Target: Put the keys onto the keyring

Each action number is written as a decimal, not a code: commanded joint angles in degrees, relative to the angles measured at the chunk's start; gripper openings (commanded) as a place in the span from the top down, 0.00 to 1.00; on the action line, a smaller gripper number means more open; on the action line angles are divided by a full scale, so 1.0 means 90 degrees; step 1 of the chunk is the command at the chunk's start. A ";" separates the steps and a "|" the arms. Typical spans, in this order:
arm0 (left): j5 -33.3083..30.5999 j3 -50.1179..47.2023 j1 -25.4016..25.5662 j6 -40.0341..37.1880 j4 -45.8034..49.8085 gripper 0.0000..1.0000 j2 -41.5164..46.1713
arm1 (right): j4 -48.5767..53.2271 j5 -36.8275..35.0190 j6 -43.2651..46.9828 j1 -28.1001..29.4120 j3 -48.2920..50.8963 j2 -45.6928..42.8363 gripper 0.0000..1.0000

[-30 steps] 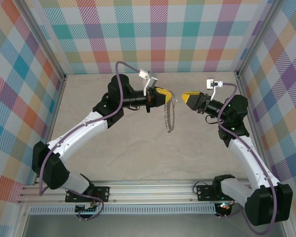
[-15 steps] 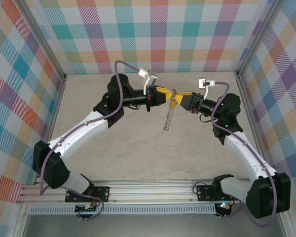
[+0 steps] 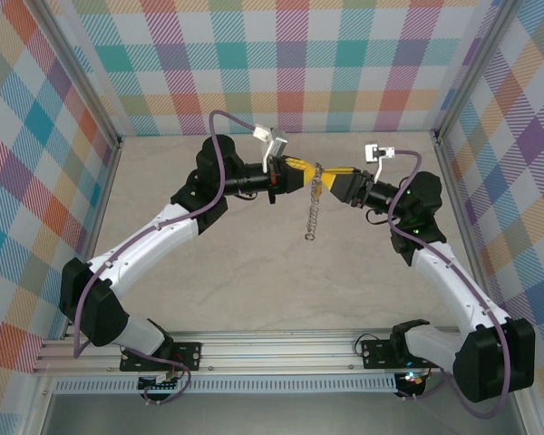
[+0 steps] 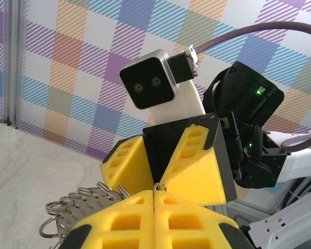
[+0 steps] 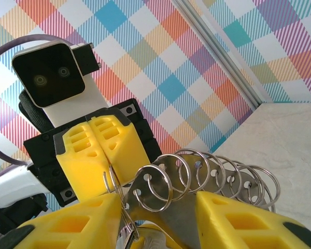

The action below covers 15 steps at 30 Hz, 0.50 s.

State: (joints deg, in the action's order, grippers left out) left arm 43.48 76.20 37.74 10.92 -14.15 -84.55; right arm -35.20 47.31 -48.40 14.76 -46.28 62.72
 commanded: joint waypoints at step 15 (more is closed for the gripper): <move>0.0177 0.0095 0.0045 -0.0012 -0.0224 1.00 0.0021 | 0.0103 -0.0305 0.0311 0.0117 -0.0169 -0.0463 0.49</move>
State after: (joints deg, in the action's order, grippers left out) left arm 43.72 76.20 37.80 10.92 -13.67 -84.79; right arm -32.69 45.15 -45.87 15.49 -46.28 57.87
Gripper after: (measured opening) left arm 0.049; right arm 0.513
